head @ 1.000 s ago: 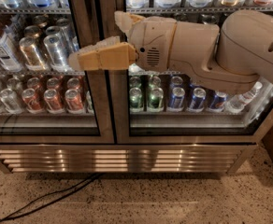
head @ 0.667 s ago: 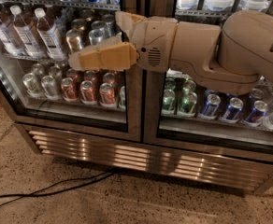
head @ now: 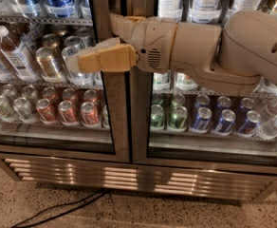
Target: Open left fridge door
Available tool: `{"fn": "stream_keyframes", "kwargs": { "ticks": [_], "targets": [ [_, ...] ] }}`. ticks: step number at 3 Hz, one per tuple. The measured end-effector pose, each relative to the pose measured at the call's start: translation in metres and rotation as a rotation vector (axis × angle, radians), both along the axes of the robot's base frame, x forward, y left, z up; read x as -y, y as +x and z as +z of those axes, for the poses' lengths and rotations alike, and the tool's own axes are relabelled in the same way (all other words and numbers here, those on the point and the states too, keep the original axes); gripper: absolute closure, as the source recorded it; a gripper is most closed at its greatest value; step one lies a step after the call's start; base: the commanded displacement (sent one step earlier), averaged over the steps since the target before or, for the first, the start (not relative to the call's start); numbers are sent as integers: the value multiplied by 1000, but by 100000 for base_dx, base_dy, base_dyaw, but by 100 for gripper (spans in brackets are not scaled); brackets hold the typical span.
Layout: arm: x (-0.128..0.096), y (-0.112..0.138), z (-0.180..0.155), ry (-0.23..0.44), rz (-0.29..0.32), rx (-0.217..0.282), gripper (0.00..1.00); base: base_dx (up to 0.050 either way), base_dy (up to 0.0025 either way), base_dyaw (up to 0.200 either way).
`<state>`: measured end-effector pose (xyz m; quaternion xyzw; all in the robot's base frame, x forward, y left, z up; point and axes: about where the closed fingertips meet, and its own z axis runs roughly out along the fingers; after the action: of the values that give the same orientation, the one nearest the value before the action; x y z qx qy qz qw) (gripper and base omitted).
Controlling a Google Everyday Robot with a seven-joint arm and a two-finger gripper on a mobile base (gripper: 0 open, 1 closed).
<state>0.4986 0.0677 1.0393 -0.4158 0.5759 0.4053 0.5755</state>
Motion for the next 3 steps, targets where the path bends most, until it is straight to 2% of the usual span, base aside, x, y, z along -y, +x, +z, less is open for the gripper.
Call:
{"fn": "stream_keyframes", "kwargs": {
  "ticks": [1, 2, 3],
  "targets": [
    [0, 0, 0, 0, 0, 0, 0, 1, 0, 20006],
    [0, 0, 0, 0, 0, 0, 0, 0, 0, 0],
    [0, 0, 0, 0, 0, 0, 18, 0, 0, 0]
  ]
}}
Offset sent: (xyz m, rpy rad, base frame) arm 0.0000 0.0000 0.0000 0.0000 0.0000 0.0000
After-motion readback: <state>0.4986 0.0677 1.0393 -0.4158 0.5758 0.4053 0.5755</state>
